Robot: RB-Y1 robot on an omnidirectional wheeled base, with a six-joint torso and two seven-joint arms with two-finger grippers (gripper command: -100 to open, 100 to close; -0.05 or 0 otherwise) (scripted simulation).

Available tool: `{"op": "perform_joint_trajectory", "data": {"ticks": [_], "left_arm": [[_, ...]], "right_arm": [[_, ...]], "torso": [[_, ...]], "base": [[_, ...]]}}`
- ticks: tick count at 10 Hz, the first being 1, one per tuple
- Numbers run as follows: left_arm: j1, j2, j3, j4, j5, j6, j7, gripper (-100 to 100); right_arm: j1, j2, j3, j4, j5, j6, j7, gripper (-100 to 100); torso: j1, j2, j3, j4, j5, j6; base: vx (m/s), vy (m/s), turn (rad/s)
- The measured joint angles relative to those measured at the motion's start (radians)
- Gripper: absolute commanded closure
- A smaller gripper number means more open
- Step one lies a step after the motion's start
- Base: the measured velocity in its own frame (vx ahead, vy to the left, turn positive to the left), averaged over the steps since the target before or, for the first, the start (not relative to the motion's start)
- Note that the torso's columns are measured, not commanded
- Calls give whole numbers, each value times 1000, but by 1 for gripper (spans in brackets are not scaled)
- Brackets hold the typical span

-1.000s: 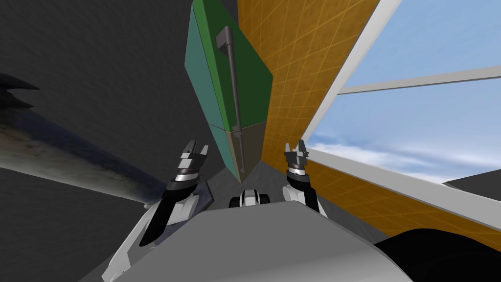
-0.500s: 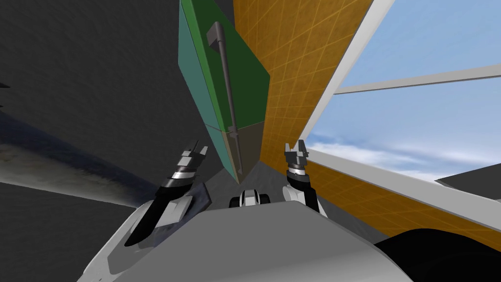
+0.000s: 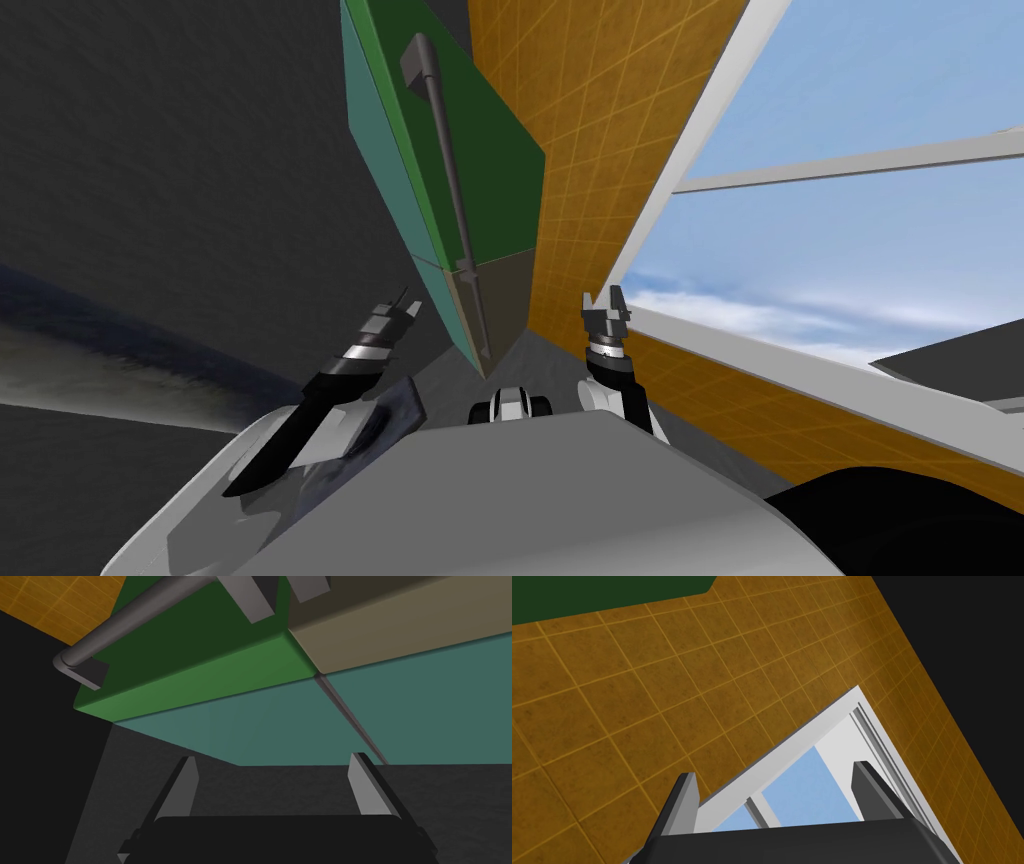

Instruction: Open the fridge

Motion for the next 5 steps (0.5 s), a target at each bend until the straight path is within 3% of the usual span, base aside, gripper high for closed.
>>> {"op": "perform_joint_trajectory", "data": {"ticks": [5], "left_arm": [[6, 121, 56, 9, 28, 120, 39, -100]], "right_arm": [[0, 0, 0, 0, 0, 0, 0, 0]], "torso": [[1, 1, 1, 0, 0, 0]], "base": [[13, -51, -24]]}}
